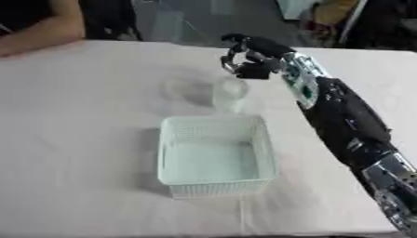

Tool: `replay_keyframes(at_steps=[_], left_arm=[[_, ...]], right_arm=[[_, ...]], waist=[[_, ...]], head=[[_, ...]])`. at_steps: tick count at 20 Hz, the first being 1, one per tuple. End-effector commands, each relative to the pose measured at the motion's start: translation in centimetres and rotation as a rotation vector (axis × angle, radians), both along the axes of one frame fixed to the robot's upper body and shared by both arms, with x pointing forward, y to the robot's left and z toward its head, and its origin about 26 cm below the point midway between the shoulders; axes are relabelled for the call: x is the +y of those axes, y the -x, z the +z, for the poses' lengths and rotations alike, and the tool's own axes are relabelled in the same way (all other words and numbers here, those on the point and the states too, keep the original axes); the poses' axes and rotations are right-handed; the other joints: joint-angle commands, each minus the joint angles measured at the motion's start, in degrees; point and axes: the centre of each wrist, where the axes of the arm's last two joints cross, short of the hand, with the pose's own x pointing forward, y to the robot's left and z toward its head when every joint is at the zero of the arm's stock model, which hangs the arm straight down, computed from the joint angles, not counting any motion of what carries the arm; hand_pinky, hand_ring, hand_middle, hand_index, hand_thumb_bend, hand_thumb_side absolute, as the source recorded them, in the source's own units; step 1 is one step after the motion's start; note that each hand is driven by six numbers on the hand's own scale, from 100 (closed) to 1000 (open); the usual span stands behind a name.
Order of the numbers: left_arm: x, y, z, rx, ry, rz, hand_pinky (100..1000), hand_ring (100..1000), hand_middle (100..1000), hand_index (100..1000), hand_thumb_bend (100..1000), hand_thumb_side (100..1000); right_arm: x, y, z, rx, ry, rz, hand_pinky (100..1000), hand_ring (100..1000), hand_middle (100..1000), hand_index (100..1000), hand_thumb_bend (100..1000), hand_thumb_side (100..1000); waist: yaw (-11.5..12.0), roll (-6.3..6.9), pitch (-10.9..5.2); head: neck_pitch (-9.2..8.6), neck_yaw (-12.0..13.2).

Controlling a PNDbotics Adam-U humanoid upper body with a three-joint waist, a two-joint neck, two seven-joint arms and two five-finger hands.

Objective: Pick up objects on the table and place them in the box.

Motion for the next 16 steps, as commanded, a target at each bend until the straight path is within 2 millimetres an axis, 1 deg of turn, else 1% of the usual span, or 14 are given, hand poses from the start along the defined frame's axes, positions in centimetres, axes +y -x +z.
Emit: replay_keyframes(at_steps=[1, 16], left_arm=[[0.2, 0.3, 0.7, -0.022, -0.019, 0.009, 679, 697, 724, 876, 538, 891], [0.2, 0.3, 0.7, -0.018, -0.023, 0.01, 679, 696, 724, 876, 535, 892]], right_arm=[[0.1, -0.1, 0.9, -0.025, 0.005, 0.0, 1000, 1000, 1000, 646, 100, 993], [0.4, 0.0, -1.0, 0.011, 0.016, -0.004, 1000, 1000, 1000, 649, 100, 1000]], waist=[[-0.1, 0.48, -0.98], [-0.3, 0.65, -0.95]], head=[[0.02, -0.6], [0.15, -0.6]])
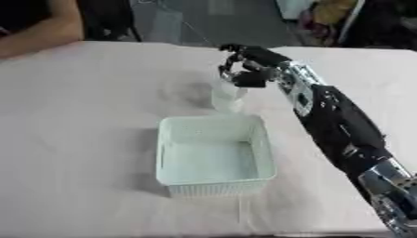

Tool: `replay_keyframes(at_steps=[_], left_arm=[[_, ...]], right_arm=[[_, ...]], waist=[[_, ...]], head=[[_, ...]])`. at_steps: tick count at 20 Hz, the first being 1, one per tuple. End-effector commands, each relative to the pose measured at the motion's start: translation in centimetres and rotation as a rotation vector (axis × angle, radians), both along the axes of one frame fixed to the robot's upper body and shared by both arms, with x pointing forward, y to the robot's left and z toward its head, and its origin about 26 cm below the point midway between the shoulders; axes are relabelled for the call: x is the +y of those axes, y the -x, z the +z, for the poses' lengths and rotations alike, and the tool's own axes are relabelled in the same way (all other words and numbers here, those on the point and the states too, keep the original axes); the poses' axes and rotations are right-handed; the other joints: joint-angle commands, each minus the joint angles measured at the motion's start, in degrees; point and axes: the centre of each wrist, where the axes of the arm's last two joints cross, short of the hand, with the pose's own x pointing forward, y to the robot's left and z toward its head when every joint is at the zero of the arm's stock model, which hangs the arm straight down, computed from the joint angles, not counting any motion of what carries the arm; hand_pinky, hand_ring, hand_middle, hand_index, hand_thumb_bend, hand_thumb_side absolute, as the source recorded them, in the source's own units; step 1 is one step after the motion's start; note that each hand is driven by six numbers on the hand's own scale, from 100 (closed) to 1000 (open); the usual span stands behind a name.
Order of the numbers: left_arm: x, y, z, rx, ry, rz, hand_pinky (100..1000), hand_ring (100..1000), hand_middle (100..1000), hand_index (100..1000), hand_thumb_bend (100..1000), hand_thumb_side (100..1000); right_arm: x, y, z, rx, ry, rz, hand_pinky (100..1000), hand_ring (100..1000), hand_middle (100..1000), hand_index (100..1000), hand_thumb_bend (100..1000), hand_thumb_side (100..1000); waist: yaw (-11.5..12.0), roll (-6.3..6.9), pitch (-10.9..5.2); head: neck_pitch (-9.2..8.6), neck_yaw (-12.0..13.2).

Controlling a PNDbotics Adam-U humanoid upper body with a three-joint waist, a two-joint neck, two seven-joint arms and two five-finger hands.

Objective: Pick up objects on the table and place them in the box.

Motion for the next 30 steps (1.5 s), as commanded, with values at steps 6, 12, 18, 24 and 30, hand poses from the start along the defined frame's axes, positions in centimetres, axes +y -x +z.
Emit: replay_keyframes(at_steps=[6, 12, 18, 24, 30], left_arm=[[0.2, 0.3, 0.7, -0.02, -0.019, 0.007, 679, 696, 724, 877, 535, 892], [0.2, 0.3, 0.7, -0.021, -0.02, 0.006, 679, 696, 724, 876, 535, 892], [0.1, 0.3, 0.7, -0.023, -0.02, 0.003, 679, 696, 724, 876, 535, 892], [0.0, 0.3, 0.8, -0.025, -0.019, 0.001, 679, 696, 724, 876, 534, 893], [0.0, 0.3, 0.8, -0.028, -0.02, -0.001, 679, 696, 724, 876, 534, 892]], right_arm=[[-0.2, -0.1, 0.4, -0.017, 0.003, -0.006, 1000, 1000, 1000, 649, 100, 1000], [-0.3, -0.1, -0.4, 0.0, 0.013, -0.009, 1000, 1000, 1000, 650, 100, 1000], [-0.7, 0.0, -0.8, 0.009, 0.02, -0.019, 1000, 1000, 1000, 653, 100, 1000], [-1.1, 0.0, -1.3, 0.018, 0.021, -0.031, 1000, 1000, 1000, 654, 100, 1000], [-1.2, 0.0, -1.5, 0.024, 0.019, -0.036, 1000, 1000, 1000, 655, 100, 1000]], waist=[[-0.1, 0.36, -0.91], [0.0, 0.39, -0.86], [0.0, 0.4, -0.7], [0.0, 0.43, -0.52], [0.0, 0.45, -0.36]], head=[[0.11, -0.5], [0.05, -0.6], [-0.25, -0.7], [-0.61, -0.7], [-1.01, -0.8]])
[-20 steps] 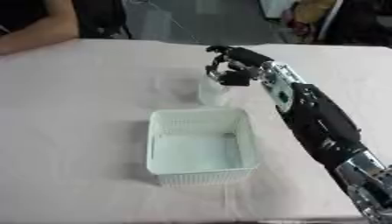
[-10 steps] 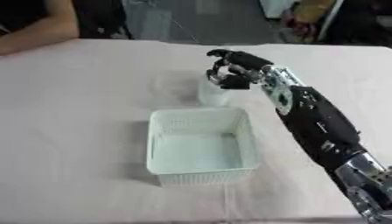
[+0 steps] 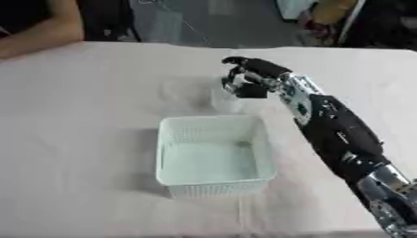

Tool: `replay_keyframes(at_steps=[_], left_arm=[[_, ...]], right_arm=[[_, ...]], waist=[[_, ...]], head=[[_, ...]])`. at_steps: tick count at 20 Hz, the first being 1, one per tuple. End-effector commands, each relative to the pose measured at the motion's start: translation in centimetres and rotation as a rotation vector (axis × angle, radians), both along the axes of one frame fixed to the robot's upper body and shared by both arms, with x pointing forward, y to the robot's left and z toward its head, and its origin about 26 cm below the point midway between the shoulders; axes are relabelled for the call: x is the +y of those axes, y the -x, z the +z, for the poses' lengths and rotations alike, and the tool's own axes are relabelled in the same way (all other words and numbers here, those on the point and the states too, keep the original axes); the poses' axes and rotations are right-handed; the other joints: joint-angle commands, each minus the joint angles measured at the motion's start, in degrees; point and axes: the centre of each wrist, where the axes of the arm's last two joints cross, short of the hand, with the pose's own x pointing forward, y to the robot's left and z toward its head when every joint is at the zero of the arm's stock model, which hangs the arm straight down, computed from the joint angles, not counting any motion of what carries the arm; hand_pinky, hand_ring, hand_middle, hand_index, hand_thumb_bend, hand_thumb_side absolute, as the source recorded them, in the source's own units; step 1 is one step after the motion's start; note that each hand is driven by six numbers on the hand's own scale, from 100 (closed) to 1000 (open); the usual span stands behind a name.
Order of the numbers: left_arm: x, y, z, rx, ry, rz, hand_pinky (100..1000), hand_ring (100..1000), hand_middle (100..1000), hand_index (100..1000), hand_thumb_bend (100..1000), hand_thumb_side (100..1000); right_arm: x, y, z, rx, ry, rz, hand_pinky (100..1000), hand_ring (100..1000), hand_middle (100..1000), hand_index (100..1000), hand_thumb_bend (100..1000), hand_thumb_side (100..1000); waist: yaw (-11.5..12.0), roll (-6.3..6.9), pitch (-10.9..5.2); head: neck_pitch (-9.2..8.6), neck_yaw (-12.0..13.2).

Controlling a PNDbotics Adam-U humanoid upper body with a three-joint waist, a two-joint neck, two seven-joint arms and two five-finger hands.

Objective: Pick up objects on the table and place them in the box.

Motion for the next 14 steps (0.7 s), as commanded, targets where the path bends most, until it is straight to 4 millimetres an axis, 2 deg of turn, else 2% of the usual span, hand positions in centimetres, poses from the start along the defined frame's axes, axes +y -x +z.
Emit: replay_keyframes(at_steps=[1, 14], left_arm=[[-0.01, 0.29, 0.85, -0.028, -0.019, -0.001, 679, 696, 724, 876, 533, 893], [-0.33, 0.26, 1.19, -0.043, -0.02, -0.017, 679, 696, 724, 876, 532, 892]], right_arm=[[-0.53, -0.21, 0.97, -0.027, 0.0, -0.01, 1000, 1000, 1000, 655, 100, 1000], [-0.46, -0.5, 1.28, -0.024, -0.003, -0.022, 1000, 1000, 1000, 661, 100, 1000]], waist=[[0.0, 0.41, -0.52], [0.2, 0.53, 0.43]], head=[[-0.97, -0.8], [-1.97, -0.5]])
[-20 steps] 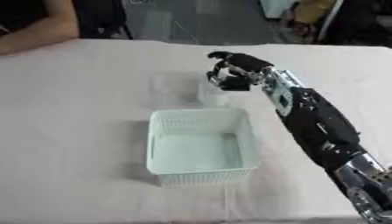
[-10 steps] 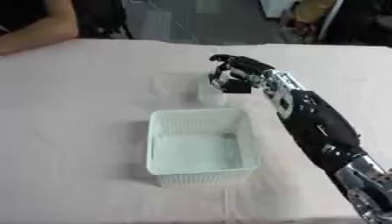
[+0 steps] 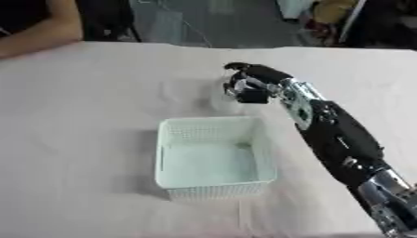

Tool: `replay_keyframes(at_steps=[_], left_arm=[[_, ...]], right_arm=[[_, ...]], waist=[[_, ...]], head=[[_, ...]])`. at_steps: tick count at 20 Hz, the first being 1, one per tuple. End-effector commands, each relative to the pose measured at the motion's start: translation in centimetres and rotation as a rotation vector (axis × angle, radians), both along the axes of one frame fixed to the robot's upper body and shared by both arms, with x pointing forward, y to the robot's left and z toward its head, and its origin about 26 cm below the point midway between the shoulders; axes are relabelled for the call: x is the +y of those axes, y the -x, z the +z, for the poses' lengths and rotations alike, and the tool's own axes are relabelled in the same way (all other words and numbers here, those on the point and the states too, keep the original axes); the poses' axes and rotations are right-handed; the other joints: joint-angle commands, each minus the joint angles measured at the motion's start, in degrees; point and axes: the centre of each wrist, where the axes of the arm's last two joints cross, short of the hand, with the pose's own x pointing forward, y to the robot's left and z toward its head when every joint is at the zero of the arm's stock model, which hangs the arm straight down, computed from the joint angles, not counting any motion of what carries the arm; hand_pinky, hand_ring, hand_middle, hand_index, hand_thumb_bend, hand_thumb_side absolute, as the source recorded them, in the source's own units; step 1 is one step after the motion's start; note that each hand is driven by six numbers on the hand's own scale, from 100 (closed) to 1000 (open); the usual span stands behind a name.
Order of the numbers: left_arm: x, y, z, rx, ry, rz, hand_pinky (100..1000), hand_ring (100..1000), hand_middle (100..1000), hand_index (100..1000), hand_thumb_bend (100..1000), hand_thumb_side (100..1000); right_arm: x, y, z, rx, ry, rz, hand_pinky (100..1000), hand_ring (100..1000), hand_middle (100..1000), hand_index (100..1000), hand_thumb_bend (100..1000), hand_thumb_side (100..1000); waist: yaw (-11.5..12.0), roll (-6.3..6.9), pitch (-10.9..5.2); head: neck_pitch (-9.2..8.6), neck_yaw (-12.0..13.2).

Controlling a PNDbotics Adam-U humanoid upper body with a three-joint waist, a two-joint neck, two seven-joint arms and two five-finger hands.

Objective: Pick up objects on the table and place them in the box.

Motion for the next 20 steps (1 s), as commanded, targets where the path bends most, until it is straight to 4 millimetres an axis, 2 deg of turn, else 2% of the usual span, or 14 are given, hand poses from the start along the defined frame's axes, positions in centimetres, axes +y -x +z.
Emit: replay_keyframes(at_steps=[1, 20], left_arm=[[-0.1, 0.28, 0.97, -0.036, -0.015, -0.01, 679, 696, 724, 876, 533, 892], [-0.87, 0.22, 1.66, -0.068, -0.012, -0.049, 679, 697, 724, 876, 538, 888]], right_arm=[[-0.08, -0.46, 1.46, -0.03, 0.002, -0.006, 1000, 1000, 1000, 661, 100, 1000], [0.07, -0.53, 0.71, 0.013, 0.057, 0.008, 1000, 1000, 1000, 688, 100, 1000]], waist=[[0.1, 0.47, -0.41], [1.4, 0.2, 0.77]], head=[[-0.97, -0.5], [-2.07, -0.1]])
